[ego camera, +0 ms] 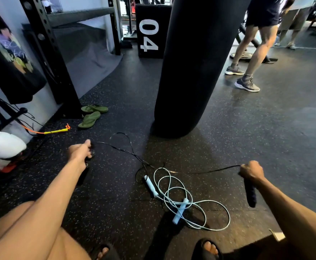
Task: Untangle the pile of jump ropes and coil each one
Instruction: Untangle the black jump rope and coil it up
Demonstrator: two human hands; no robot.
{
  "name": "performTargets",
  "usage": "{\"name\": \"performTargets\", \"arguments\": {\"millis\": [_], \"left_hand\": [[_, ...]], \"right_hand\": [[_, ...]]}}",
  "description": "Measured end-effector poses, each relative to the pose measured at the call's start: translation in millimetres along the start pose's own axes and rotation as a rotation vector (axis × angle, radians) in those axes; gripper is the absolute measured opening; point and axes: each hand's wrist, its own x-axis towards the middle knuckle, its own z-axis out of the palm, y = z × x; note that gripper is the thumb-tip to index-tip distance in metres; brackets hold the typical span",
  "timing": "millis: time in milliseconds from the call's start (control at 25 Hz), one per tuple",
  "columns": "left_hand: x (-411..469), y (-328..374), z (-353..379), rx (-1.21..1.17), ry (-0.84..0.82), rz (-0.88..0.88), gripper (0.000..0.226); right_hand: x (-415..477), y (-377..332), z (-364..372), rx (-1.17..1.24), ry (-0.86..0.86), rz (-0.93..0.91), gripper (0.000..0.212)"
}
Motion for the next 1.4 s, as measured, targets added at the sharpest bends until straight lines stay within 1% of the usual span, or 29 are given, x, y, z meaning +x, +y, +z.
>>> {"name": "performTargets", "arguments": {"millis": [80,160,200,240,320,400,440,480,520,560,600,640,680,720,800,880,920,1000,1080,1120,1200,1240,1280,1320,1360,1400], "left_hand": [[-20.3,7.0,13.5,-0.059,-0.223,0.063,0.031],[-38.0,14.4,25.3,-0.087,-0.416,0.089,0.029],[-45.7,17.1,31.0,-0.100,-0.483,0.085,0.028],[-53.6,18.9,36.9,-0.122,-0.547,0.076,0.028],[-69.7,21.5,48.6,-0.170,-0.680,0.055,0.030],[-85.6,25.0,59.7,-0.201,-0.823,0.026,0.031],[-93.0,27.2,64.5,-0.204,-0.892,0.017,0.031],[-99.1,29.3,68.0,-0.199,-0.946,0.014,0.032],[-104.7,31.7,70.7,-0.192,-0.986,0.015,0.032],[-108.0,33.1,72.2,-0.184,-1.012,0.017,0.032],[-110.4,34.3,73.6,-0.182,-1.028,0.017,0.032],[-111.0,34.7,74.5,-0.191,-1.038,0.008,0.031],[-111.3,35.3,75.0,-0.215,-1.045,-0.010,0.031],[-110.7,36.2,75.5,-0.252,-1.049,-0.036,0.030],[-108.9,39.1,76.4,-0.345,-1.047,-0.095,0.031],[-108.5,44.4,76.4,-0.438,-1.039,-0.131,0.032],[-109.0,47.6,76.0,-0.484,-1.035,-0.144,0.032],[-109.8,53.8,74.7,-0.551,-1.013,-0.157,0.035],[-110.5,59.1,73.1,-0.586,-0.981,-0.151,0.040],[-111.4,61.3,72.8,-0.604,-0.969,-0.149,0.041],[-114.9,65.1,73.8,-0.655,-0.959,-0.156,0.040],[-116.4,66.7,74.5,-0.683,-0.957,-0.159,0.039],[-117.6,68.4,74.8,-0.708,-0.956,-0.158,0.036],[-118.7,70.3,75.0,-0.728,-0.958,-0.153,0.034],[-119.7,72.7,75.2,-0.747,-0.967,-0.145,0.032],[-120.5,75.2,75.4,-0.764,-0.980,-0.135,0.031]], "right_hand": [[-8.5,-9.7,15.8,-0.003,-0.318,-0.096,0.026],[-23.4,-26.1,31.6,0.050,-0.639,-0.134,0.018],[-31.2,-34.9,38.5,0.072,-0.766,-0.137,0.017],[-40.4,-45.9,43.6,0.060,-0.864,-0.161,0.024],[-55.2,-66.7,54.9,0.004,-1.004,-0.229,0.047],[-69.1,-85.5,67.2,0.067,-1.074,-0.284,0.070],[-75.0,-94.0,72.8,0.158,-1.082,-0.312,0.070],[-79.0,-100.9,77.9,0.267,-1.087,-0.332,0.060],[-81.6,-106.7,81.1,0.380,-1.078,-0.332,0.044],[-82.8,-111.5,81.9,0.467,-1.039,-0.312,0.032],[-82.5,-115.0,82.3,0.504,-0.971,-0.287,0.027],[-79.4,-116.7,82.3,0.475,-0.888,-0.276,0.030],[-74.9,-116.4,84.0,0.397,-0.818,-0.290,0.035],[-72.1,-115.7,85.6,0.311,-0.783,-0.313,0.041],[-71.0,-113.7,92.7,0.155,-0.817,-0.365,0.053],[-81.6,-116.9,98.7,0.031,-0.928,-0.426,0.061],[-87.4,-119.9,102.5,0.008,-0.960,-0.449,0.065],[-96.0,-127.9,108.1,0.056,-0.935,-0.460,0.069],[-95.4,-135.0,114.7,0.074,-0.837,-0.500,0.067],[-94.9,-137.3,116.8,0.021,-0.792,-0.564,0.062],[-97.4,-140.0,118.6,-0.200,-0.729,-0.732,0.052],[-102.1,-140.7,120.8,-0.334,-0.698,-0.807,0.053],[-107.8,-140.1,126.0,-0.450,-0.667,-0.861,0.062],[-113.4,-139.8,133.0,-0.517,-0.619,-0.890,0.076],[-119.6,-140.7,138.9,-0.521,-0.565,-0.924,0.087],[-124.7,-142.6,145.0,-0.482,-0.520,-0.982,0.092]]}}
